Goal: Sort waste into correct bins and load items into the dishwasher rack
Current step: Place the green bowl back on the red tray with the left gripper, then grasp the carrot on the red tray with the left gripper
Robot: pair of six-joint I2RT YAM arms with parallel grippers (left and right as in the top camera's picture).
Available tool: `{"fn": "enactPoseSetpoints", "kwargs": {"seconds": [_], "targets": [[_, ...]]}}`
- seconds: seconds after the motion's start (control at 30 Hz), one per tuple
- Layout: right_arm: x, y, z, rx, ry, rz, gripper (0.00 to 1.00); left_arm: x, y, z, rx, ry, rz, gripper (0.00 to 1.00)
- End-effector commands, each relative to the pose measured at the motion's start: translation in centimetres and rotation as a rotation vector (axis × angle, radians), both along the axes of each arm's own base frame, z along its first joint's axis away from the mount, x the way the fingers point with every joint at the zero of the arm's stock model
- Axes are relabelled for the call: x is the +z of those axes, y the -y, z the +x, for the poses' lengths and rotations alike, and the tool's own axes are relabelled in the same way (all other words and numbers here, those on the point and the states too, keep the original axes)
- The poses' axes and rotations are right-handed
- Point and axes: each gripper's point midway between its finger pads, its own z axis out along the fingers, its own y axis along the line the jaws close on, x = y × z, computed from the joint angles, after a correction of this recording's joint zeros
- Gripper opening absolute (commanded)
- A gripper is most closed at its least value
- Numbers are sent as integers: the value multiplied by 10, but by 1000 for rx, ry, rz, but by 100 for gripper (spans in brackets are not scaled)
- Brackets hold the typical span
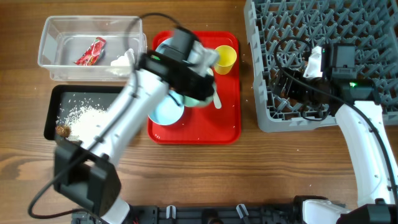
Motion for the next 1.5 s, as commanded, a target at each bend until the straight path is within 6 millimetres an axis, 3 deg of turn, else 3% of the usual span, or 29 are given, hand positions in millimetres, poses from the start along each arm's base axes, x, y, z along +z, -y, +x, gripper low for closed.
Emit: {"fn": "enactPoseSetpoints", "kwargs": {"seconds": [0.0, 0.03, 0.13, 0.23, 0.27, 0.3, 0.33, 0.4, 0.47, 0.5, 0.57, 0.67, 0.77, 0.83, 0.9, 1.0, 1.03, 1.13, 1.27, 1.47], "targets": [[3, 7, 1, -17, 15, -41, 100, -27, 21, -9, -22, 199, 319, 4], [3, 7, 1, -18, 14, -41, 100, -45, 39, -21, -78, 223, 376, 4], [2, 11, 1, -23, 14, -63, 100, -94, 52, -45, -158, 170, 494, 4], [2, 11, 1, -5, 19, -72, 100, -105, 60, -55, -189, 160, 505, 4], [2, 11, 0, -6, 18, -72, 100, -105, 61, -55, -180, 161, 499, 12], [2, 11, 0, -6, 18, -72, 100, -105, 61, -56, -182, 158, 497, 35], [2, 11, 1, -6, 18, -72, 100, -105, 61, -56, -182, 156, 500, 49], [2, 11, 0, -5, 18, -72, 100, -105, 61, -56, -183, 156, 500, 60], [2, 11, 1, -6, 19, -72, 100, -102, 61, -52, -163, 159, 491, 61], [2, 11, 1, -6, 20, -72, 100, -90, 62, -42, -96, 157, 464, 61], [2, 11, 1, -6, 19, -72, 100, -48, 56, -10, 59, 170, 389, 66], [2, 11, 1, -6, 19, -71, 100, -14, 36, 33, 221, 198, 313, 79], [2, 11, 1, -8, 20, -71, 100, -16, -4, 73, 455, 150, 274, 78], [2, 11, 1, -8, 21, -70, 100, -24, -29, 91, 660, 80, 239, 70], [2, 11, 1, -8, 20, -70, 100, -33, -43, 102, 786, 34, 218, 69], [2, 11, 1, -8, 20, -70, 100, -58, -44, 105, 910, -38, 212, 70], [2, 11, 1, -8, 19, -71, 100, -70, -44, 103, 970, -78, 214, 75], [2, 11, 1, -6, 20, -72, 100, -100, -41, 95, 1115, -202, 212, 75], [2, 11, 1, -6, 20, -71, 100, -108, -41, 94, 1186, -243, 203, 63], [2, 11, 0, -6, 18, -72, 100, -127, -31, 82, 1221, -317, 218, 58]]}}
